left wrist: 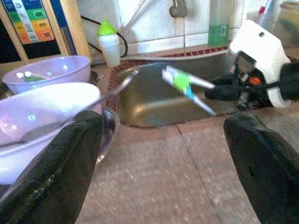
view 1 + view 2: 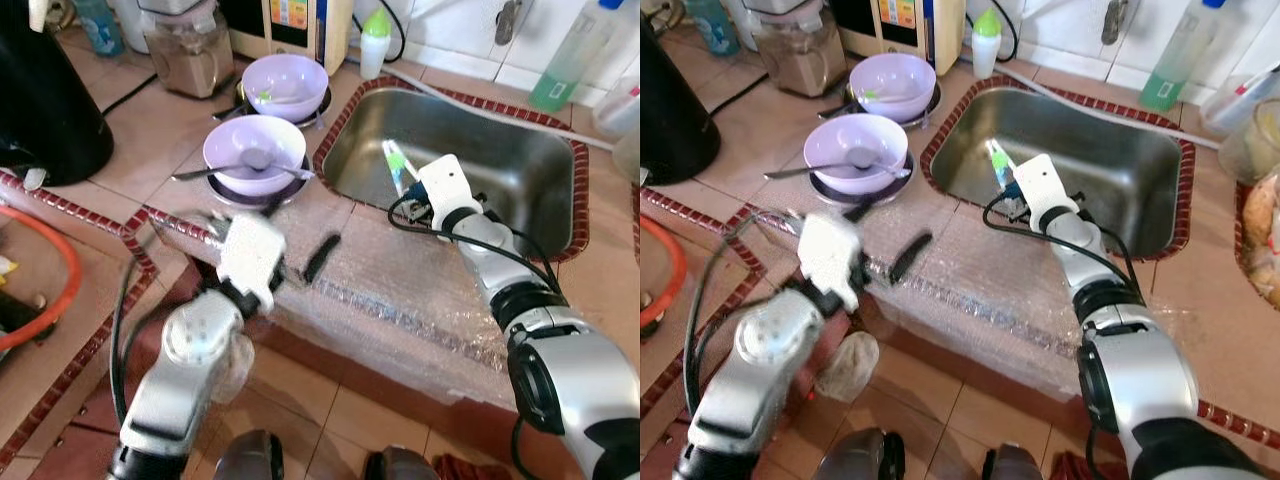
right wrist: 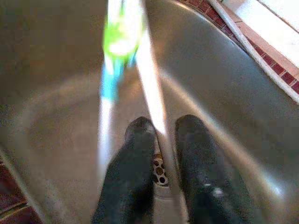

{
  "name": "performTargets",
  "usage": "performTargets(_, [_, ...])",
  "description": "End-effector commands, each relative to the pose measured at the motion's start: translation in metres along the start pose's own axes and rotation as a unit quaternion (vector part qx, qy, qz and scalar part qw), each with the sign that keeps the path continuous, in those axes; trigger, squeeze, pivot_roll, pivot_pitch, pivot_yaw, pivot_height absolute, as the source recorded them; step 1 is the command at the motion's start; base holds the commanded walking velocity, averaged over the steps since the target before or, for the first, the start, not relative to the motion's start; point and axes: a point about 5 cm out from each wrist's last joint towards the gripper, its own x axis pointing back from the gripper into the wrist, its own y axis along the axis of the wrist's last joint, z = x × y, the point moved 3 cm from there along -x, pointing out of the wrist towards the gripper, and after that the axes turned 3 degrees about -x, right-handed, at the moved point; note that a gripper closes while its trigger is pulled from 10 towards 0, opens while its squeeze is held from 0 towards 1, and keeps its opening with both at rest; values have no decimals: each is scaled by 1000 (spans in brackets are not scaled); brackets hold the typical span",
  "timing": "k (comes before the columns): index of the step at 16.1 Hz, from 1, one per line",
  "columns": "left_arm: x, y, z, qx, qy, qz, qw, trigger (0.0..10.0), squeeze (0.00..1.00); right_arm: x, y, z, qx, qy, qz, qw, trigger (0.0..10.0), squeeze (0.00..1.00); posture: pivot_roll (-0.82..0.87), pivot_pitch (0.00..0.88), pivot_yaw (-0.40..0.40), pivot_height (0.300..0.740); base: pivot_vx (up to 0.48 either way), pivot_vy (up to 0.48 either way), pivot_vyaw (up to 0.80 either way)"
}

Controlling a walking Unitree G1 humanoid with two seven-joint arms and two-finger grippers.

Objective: Kitchen organization

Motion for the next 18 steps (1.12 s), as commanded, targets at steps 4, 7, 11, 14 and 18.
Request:
performTargets(4, [-5, -9, -2, 10, -8, 16, 1000, 10000, 1000, 5, -17, -5, -3, -2, 27, 1000, 10000, 1000, 100, 155, -1, 740, 0, 0, 0])
performTargets(7, [-5, -10, -3, 13, -10, 18, 1000, 10000, 1000, 7, -17, -13, -11, -11, 24, 1000, 10000, 1000, 92, 152, 5, 740, 0, 0, 0])
performTargets(11, [-7, -11, 0, 4, -8, 14, 1000, 10000, 1000, 13, -6, -13, -70, -4, -55, 996, 10000, 1000, 60, 98, 20, 740, 0, 0, 0])
performTargets(14, [-7, -1, 8, 5, 20, -11, 1000, 10000, 86, 25, -16, -6, -69, -2, -75, 995, 10000, 1000, 36, 64, 23, 740, 0, 0, 0])
performTargets(18, [5, 9, 22, 8, 82, -34, 996, 10000, 0, 55, -23, -2, -122, -52, -129, 983, 10000, 1000, 20, 16, 22, 740, 0, 0, 0])
